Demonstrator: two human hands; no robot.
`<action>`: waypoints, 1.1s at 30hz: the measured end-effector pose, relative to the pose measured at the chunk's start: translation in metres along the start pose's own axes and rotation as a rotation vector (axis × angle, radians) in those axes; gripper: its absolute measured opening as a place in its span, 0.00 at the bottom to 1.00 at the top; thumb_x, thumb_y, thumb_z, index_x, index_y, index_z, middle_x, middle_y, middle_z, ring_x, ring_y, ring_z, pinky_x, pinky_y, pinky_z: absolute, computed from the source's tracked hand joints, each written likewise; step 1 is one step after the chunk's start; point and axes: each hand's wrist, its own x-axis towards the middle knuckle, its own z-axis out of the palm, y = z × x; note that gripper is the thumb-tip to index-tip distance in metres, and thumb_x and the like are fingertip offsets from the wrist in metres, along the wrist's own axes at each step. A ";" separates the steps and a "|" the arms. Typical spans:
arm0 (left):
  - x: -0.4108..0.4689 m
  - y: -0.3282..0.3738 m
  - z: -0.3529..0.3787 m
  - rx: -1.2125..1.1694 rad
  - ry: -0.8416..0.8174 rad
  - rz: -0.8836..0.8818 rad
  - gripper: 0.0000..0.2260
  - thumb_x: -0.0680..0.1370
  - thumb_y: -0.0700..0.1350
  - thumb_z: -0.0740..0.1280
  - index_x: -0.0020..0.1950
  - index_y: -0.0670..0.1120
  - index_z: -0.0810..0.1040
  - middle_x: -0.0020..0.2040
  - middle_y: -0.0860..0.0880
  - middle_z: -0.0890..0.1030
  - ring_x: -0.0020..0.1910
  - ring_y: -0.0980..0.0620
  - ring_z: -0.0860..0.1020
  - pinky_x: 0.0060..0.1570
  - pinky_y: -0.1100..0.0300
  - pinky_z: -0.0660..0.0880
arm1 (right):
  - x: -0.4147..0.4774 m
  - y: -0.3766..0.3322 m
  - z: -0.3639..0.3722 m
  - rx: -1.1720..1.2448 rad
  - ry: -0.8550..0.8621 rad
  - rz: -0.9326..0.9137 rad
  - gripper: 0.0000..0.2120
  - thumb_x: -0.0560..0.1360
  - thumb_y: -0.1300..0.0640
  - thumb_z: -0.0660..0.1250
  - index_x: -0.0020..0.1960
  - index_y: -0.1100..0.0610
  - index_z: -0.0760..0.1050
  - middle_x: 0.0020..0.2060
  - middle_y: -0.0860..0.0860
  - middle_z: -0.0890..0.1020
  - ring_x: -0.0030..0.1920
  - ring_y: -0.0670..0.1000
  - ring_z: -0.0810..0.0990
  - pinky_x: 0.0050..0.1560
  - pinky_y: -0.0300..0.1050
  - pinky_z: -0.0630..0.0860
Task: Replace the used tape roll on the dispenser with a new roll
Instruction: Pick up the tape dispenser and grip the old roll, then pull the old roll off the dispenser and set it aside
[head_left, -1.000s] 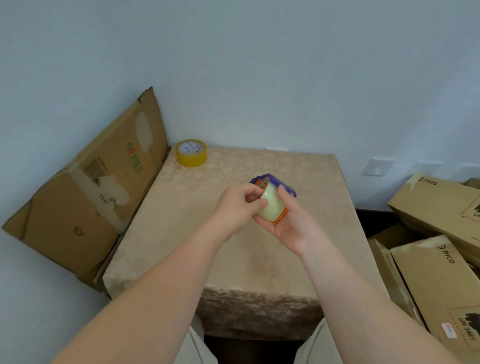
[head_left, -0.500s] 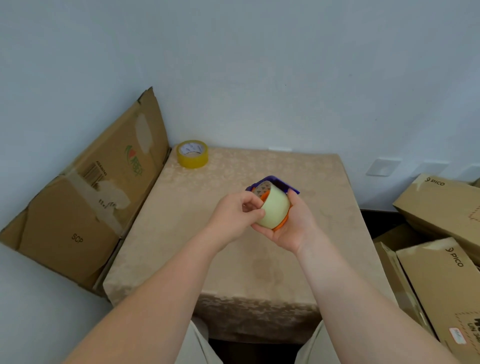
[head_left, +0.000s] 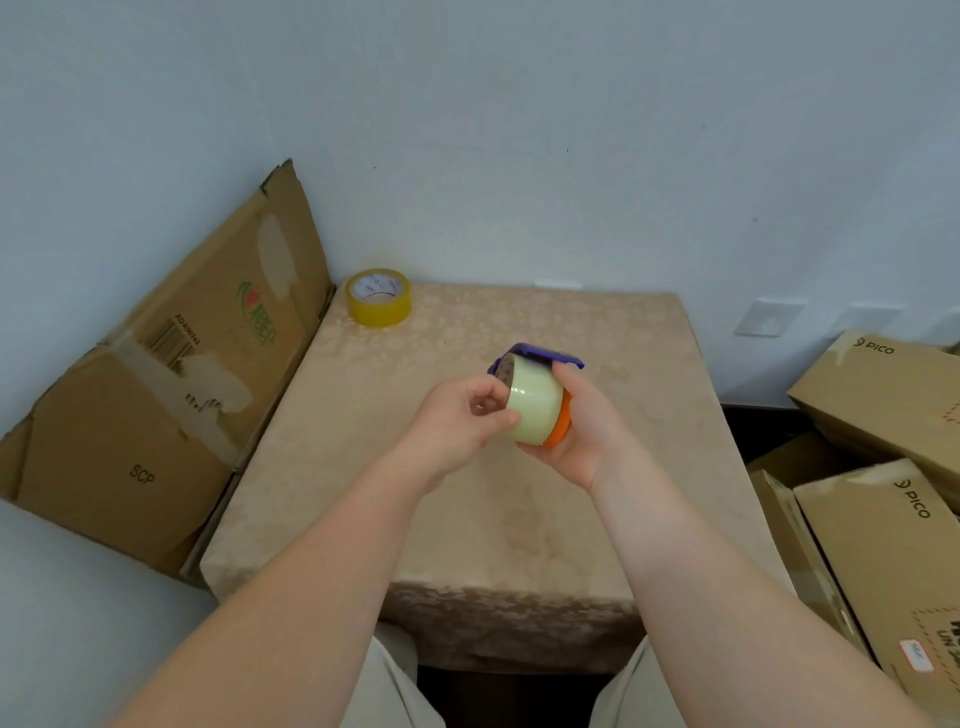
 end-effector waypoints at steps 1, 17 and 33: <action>0.000 0.000 0.000 0.004 -0.003 0.005 0.06 0.72 0.37 0.68 0.40 0.48 0.77 0.35 0.51 0.76 0.30 0.61 0.72 0.34 0.66 0.69 | -0.001 -0.001 -0.001 0.008 0.009 0.004 0.15 0.79 0.46 0.56 0.56 0.52 0.77 0.45 0.51 0.83 0.43 0.51 0.80 0.46 0.47 0.73; 0.009 0.008 -0.005 -0.337 0.105 -0.132 0.05 0.75 0.41 0.66 0.39 0.48 0.74 0.40 0.49 0.78 0.42 0.50 0.77 0.51 0.48 0.77 | -0.002 -0.011 -0.006 -0.234 0.242 -0.271 0.13 0.79 0.49 0.59 0.61 0.50 0.73 0.49 0.48 0.79 0.46 0.47 0.77 0.47 0.43 0.72; 0.004 -0.004 -0.012 -0.354 0.117 -0.204 0.10 0.74 0.34 0.62 0.47 0.48 0.78 0.44 0.49 0.78 0.48 0.50 0.77 0.50 0.51 0.77 | 0.001 0.012 -0.042 -1.729 0.318 -0.112 0.07 0.72 0.52 0.63 0.37 0.52 0.68 0.31 0.46 0.72 0.49 0.54 0.79 0.68 0.55 0.59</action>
